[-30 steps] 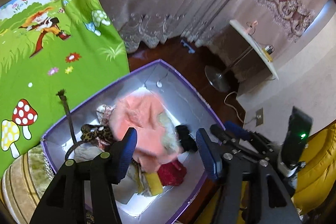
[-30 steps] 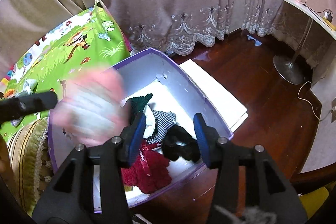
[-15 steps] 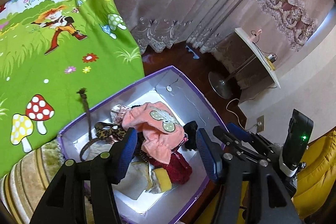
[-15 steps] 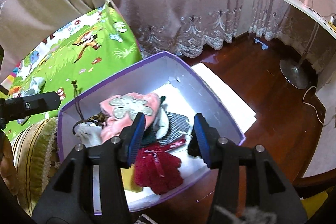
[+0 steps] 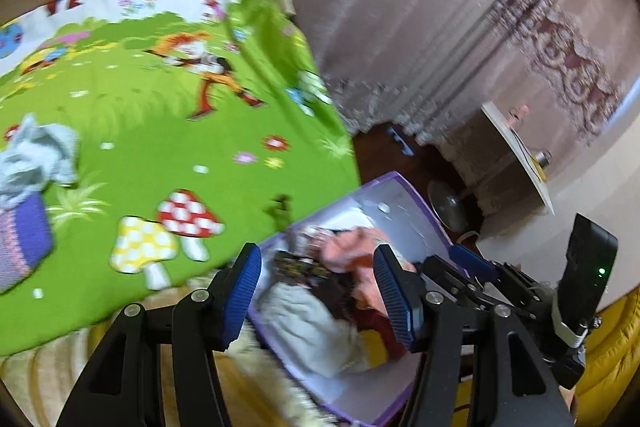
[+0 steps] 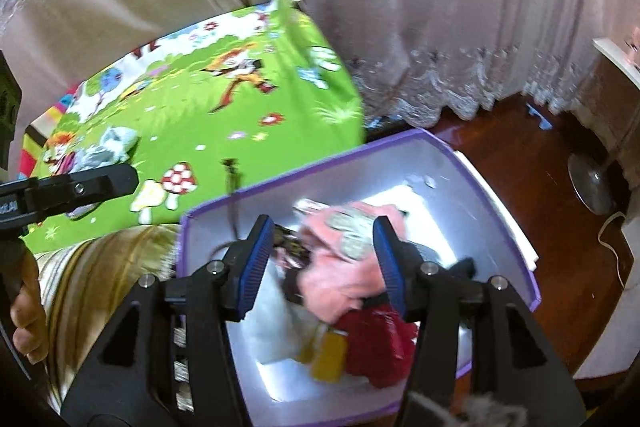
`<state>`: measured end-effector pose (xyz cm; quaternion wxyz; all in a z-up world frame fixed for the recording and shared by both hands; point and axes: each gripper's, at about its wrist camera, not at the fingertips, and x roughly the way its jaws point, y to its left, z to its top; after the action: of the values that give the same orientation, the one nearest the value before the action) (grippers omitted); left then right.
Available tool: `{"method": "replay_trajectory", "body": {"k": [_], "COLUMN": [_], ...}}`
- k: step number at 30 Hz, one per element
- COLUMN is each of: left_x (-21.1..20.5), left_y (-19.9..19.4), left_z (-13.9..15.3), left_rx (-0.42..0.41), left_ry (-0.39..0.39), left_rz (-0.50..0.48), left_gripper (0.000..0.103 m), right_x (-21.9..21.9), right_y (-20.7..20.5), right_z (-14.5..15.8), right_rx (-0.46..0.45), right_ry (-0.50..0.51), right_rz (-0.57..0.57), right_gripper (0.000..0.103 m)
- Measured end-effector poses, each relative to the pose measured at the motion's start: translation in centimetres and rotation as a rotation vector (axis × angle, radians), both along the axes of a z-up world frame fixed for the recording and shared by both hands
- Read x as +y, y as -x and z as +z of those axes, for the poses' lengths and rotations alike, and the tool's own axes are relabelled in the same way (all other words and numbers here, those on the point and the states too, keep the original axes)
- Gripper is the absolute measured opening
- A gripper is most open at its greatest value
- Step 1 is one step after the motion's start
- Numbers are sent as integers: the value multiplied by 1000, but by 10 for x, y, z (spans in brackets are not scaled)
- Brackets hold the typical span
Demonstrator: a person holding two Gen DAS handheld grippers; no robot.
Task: Organize soft objects
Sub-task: 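Move both open tools back over the remaining items on the mat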
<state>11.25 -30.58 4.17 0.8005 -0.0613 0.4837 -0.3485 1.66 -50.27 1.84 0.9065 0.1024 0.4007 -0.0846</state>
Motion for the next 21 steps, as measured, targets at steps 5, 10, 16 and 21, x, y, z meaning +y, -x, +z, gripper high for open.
{"method": "replay_trajectory", "body": {"k": [5,10,16,21], "left_x": [49,96,150,191], "left_y": [-21,-41,-63,-81], "left_z": [2,3,7,13], "left_rx": [-6,-11,-19,-40], "left_ry": [5,6,3,-4], "left_rz": [99,185,288,367], "left_gripper": [59,59,59,64], "right_x": [35,70,108,135], "right_y": [-22,-42,-67,-86], "right_z": [8,15,26,34], "right_rx": [-6,-11,-19,-28], "right_ry": [10,29,54,80], "right_rz": [81,160,241,288], "right_gripper": [58,61,65,71]}}
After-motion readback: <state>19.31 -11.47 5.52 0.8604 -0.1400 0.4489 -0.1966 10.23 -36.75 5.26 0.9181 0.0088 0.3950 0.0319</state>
